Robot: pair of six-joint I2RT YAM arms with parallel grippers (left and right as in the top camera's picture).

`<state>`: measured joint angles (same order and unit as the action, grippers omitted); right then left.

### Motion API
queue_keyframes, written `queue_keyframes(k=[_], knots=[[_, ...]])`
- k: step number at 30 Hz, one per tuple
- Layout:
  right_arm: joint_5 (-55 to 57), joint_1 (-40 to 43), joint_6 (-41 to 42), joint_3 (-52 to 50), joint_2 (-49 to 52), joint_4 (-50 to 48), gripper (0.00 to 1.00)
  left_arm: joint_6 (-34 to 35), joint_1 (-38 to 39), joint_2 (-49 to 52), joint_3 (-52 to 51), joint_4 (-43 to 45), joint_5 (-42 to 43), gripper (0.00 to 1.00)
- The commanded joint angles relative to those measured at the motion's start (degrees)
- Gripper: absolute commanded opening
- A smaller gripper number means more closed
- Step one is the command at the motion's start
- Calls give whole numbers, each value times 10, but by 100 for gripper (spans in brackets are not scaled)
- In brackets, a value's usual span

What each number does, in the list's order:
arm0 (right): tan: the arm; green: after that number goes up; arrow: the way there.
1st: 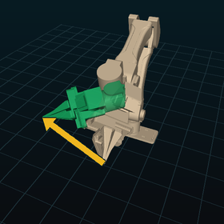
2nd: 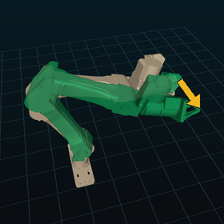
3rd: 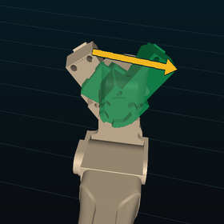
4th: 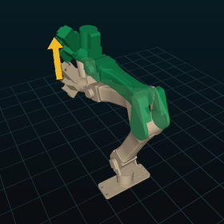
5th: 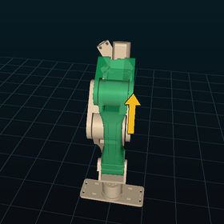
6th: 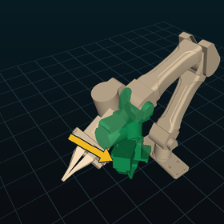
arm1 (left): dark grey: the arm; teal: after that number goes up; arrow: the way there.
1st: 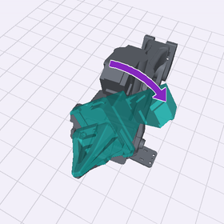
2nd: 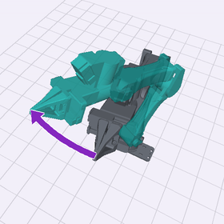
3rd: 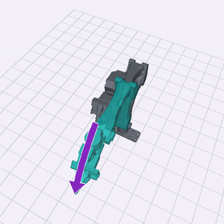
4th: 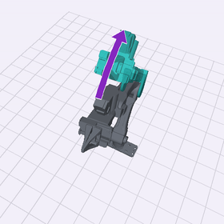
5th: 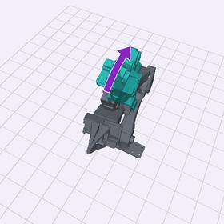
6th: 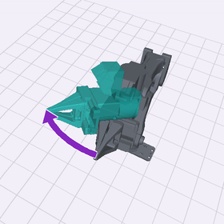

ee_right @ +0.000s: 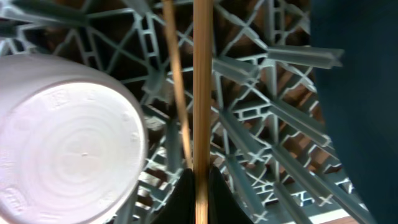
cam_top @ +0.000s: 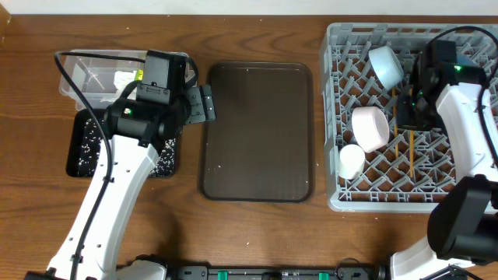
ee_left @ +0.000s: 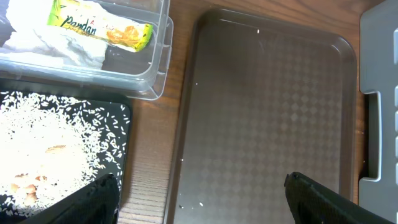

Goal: Sort waste into correct bins and load items into the dishwasher rack
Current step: 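Carry the second chopstick into the rack and release it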

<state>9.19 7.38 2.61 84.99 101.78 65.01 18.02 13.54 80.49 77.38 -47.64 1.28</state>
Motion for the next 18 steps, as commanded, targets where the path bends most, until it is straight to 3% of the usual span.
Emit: queue_keyframes(k=[1, 2, 6, 7, 18], knots=[[0, 19, -21, -3, 2, -1, 6, -1, -3, 4, 5, -1, -5, 88], [0, 22, -21, -3, 2, -1, 11, -1, -3, 4, 5, -1, -5, 88], [-1, 28, -21, -3, 2, -1, 64, -1, -3, 4, 5, -1, -5, 88], [-2, 28, -21, -3, 2, -3, 69, -1, -3, 4, 5, -1, -5, 88], [-44, 27, -24, 12, 2, -14, 72, -1, -3, 4, 5, -1, -5, 88]])
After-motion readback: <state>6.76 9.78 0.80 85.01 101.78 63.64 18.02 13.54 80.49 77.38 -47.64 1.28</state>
